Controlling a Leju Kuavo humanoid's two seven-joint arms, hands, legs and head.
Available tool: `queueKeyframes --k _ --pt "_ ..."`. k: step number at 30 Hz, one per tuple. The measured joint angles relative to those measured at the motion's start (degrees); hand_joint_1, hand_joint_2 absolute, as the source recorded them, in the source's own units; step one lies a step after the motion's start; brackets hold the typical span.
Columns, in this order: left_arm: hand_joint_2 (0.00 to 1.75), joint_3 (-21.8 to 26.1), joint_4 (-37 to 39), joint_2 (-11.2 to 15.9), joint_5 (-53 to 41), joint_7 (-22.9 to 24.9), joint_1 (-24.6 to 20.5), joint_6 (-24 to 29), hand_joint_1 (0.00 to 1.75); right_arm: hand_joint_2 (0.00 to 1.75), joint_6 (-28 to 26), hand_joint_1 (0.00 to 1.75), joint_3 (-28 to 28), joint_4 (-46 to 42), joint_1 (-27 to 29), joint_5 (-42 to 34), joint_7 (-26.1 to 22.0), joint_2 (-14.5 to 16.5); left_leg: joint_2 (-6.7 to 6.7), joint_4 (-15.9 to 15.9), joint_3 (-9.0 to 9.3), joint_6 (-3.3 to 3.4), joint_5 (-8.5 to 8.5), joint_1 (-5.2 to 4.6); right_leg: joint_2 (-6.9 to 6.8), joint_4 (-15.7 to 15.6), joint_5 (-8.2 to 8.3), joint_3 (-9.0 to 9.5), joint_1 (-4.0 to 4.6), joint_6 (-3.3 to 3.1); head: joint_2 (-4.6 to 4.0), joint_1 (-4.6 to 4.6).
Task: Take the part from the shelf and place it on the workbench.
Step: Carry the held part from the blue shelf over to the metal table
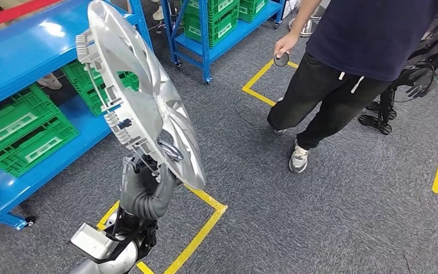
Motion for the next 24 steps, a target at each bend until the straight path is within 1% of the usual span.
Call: queueKeyframes --k 1,2,3,4,5,6,7,8,9,10,11,12,13,14,15,16,17,18,19,20,21,22,23,24 --pt "1.75 -0.08 0.14 -0.2 -0.05 -0.12 0.08 0.1 1.75 1.75 0.01 0.0 0.0 0.0 0.08 0.03 -0.05 -0.05 0.41 -0.1 0.13 0.28 0.04 0.0 0.2 -0.01 -0.08 -0.06 -0.13 0.29 0.0 -0.02" --pt "1.75 -0.13 0.23 -0.36 -0.08 -0.11 0.11 0.18 1.75 1.75 0.02 0.0 0.01 -0.01 0.15 0.13 -0.17 -0.04 0.91 -0.27 0.36 0.6 0.03 0.05 -0.22 0.48 -0.47 -0.26 -0.12 0.61 0.0 0.08" --pt "1.75 -0.14 0.27 -0.45 -0.09 0.0 0.11 0.21 1.75 1.75 0.04 0.0 0.02 -0.02 0.13 0.3 -0.36 -0.01 1.51 -0.46 0.62 0.9 0.02 0.13 -1.11 2.03 -1.41 -0.95 -0.1 0.93 0.0 0.21" --pt "1.75 -0.13 0.26 -0.46 -0.04 0.23 0.1 0.22 1.75 1.75 0.05 0.0 0.02 -0.03 0.08 0.5 -0.56 0.03 2.16 -0.59 0.87 1.17 -0.04 0.16 -2.28 4.71 -2.83 -2.23 -0.12 1.25 0.0 0.35" --pt "1.75 -0.1 0.25 -0.42 0.08 0.57 0.09 0.22 1.75 1.75 0.07 0.0 0.03 -0.04 -0.01 0.74 -0.75 0.09 2.78 -0.63 1.03 1.36 -0.17 0.08 -3.43 8.4 -4.52 -4.09 -0.17 1.55 0.0 0.51" --pt "1.75 -0.05 0.25 -0.35 0.28 0.93 0.08 0.2 1.75 1.75 0.08 0.0 0.03 -0.05 -0.11 0.92 -0.87 0.15 3.42 -0.63 1.12 1.48 -0.28 0.0 -4.07 12.23 -6.01 -6.13 -0.31 1.77 0.0 0.56" --pt "1.75 -0.01 0.25 -0.28 0.53 1.29 0.07 0.17 1.75 1.75 0.08 0.0 0.03 -0.07 -0.13 1.05 -0.93 0.22 3.97 -0.62 1.2 1.51 -0.4 -0.06 -4.37 14.96 -6.71 -7.67 -0.44 1.89 0.0 0.57" --pt "1.75 0.03 0.25 -0.23 0.75 1.57 0.06 0.13 1.75 1.75 0.08 0.0 0.03 -0.08 -0.11 1.15 -0.95 0.32 4.48 -0.62 1.31 1.47 -0.52 -0.11 -4.52 15.9 -6.39 -8.32 -0.54 1.93 0.0 0.57" --pt "1.75 0.04 0.25 -0.19 0.89 1.76 0.04 0.09 1.75 1.75 0.1 0.0 0.03 -0.09 -0.08 1.19 -0.95 0.42 4.93 -0.62 1.47 1.37 -0.67 -0.13 -4.62 14.55 -5.0 -7.78 -0.59 1.87 0.0 0.58" --pt "1.75 0.06 0.24 -0.16 0.95 1.89 -0.03 0.06 1.75 1.75 0.13 0.0 0.03 -0.09 -0.07 1.22 -0.95 0.48 5.35 -0.62 1.7 1.22 -0.83 -0.14 -4.87 11.15 -2.85 -6.13 -0.59 1.72 0.0 0.58" --pt "1.75 0.07 0.21 -0.14 0.96 1.96 -0.13 0.04 1.75 1.75 0.15 0.0 0.03 -0.09 -0.12 1.28 -0.93 0.52 5.77 -0.65 1.92 1.04 -1.02 -0.16 -5.45 7.07 -1.03 -4.07 -0.49 1.53 0.0 0.58" --pt "1.75 0.09 0.17 -0.11 0.96 2.05 -0.27 0.03 1.75 1.75 0.16 0.0 0.03 -0.09 -0.28 1.41 -0.87 0.55 6.16 -0.64 2.08 0.81 -1.2 -0.23 -5.98 3.47 0.25 -2.24 -0.29 1.26 0.0 0.57" --pt "1.75 0.13 0.13 -0.09 0.96 2.22 -0.44 0.03 1.75 1.75 0.16 0.0 0.03 -0.09 -0.5 1.55 -0.75 0.57 6.54 -0.68 2.2 0.55 -1.33 -0.29 -6.39 1.09 0.83 -1.04 -0.06 0.99 0.0 0.57" --pt "1.75 0.16 0.09 -0.07 0.96 2.45 -0.58 0.03 1.75 1.75 0.16 0.0 0.03 -0.09 -0.74 1.68 -0.58 0.59 6.87 -0.78 2.3 0.27 -1.42 -0.31 -6.55 0.17 0.72 -0.59 0.2 0.73 0.0 0.56" --pt "1.75 0.19 0.08 -0.03 0.96 2.75 -0.7 0.04 1.75 1.75 0.16 0.0 0.03 -0.09 -0.95 1.78 -0.39 0.61 7.19 -0.92 2.45 -0.06 -1.46 -0.29 -6.25 -0.04 0.68 -0.55 0.4 0.4 0.0 0.56" --pt "1.75 0.23 0.03 0.01 0.95 3.08 -0.81 0.04 1.75 1.75 0.16 0.0 0.03 -0.09 -1.11 1.81 -0.2 0.62 7.31 -1.05 2.63 -0.42 -1.58 -0.17 -5.91 -0.28 0.77 -0.41 0.41 0.04 0.0 0.56" --pt "1.75 0.31 -0.05 0.07 0.94 3.39 -0.9 0.05 1.75 1.75 0.16 0.0 0.03 -0.09 -1.26 1.81 -0.05 0.64 6.68 -0.85 2.71 -0.71 -1.93 -0.04 -5.61 -0.64 0.9 -0.17 0.38 -0.33 0.0 0.54" --pt "1.75 0.41 -0.19 0.15 0.91 3.66 -0.99 0.05 1.75 1.75 0.16 0.0 0.03 -0.09 -1.47 1.82 0.08 0.67 5.64 0.14 2.35 -0.91 -2.7 0.02 -5.33 -1.01 1.05 0.08 0.29 -0.72 0.0 0.5" --pt "1.75 0.53 -0.37 0.25 0.84 3.9 -1.11 0.08 1.75 1.75 0.16 0.0 0.03 -0.09 -1.76 1.83 0.21 0.68 4.45 2.34 1.31 -1.02 -4.01 0.04 -5.06 -1.31 1.17 0.31 0.19 -1.07 0.0 0.38" --pt "1.75 0.64 -0.55 0.38 0.74 4.13 -1.21 0.14 1.75 1.75 0.16 0.0 0.02 -0.09 -2.09 1.84 0.36 0.68 3.37 5.72 -0.42 -1.04 -5.66 -0.01 -4.77 -1.39 1.16 0.4 0.21 -1.31 0.0 0.3" --pt "1.75 0.74 -0.74 0.53 0.66 4.43 -1.29 0.26 1.75 1.75 0.16 0.0 0.02 -0.09 -2.41 1.86 0.57 0.67 2.98 9.56 -2.57 -1.05 -7.24 -0.09 -4.39 -1.38 1.11 0.44 0.26 -1.52 0.0 0.22" --pt "1.75 0.83 -0.9 0.69 0.58 4.81 -1.34 0.46 1.75 1.75 0.16 0.0 0.01 -0.09 -2.67 1.89 0.78 0.66 2.94 12.77 -4.51 -1.06 -8.16 -0.15 -3.96 -1.35 1.04 0.5 0.34 -1.64 0.0 0.15" --pt "1.75 0.91 -1.06 0.86 0.55 5.19 -1.34 0.71 1.75 1.75 0.16 0.0 0.01 -0.09 -2.82 1.92 0.95 0.69 2.96 14.35 -5.73 -1.04 -8.0 -0.18 -3.51 -1.33 0.95 0.6 0.42 -1.71 0.0 0.16" --pt "1.75 0.97 -1.21 1.01 0.54 5.51 -1.35 0.96 1.75 1.75 0.16 0.0 0.01 -0.09 -2.89 1.95 1.08 0.72 2.95 13.76 -5.85 -0.97 -6.66 -0.2 -3.05 -1.28 0.84 0.74 0.47 -1.7 0.0 0.15"
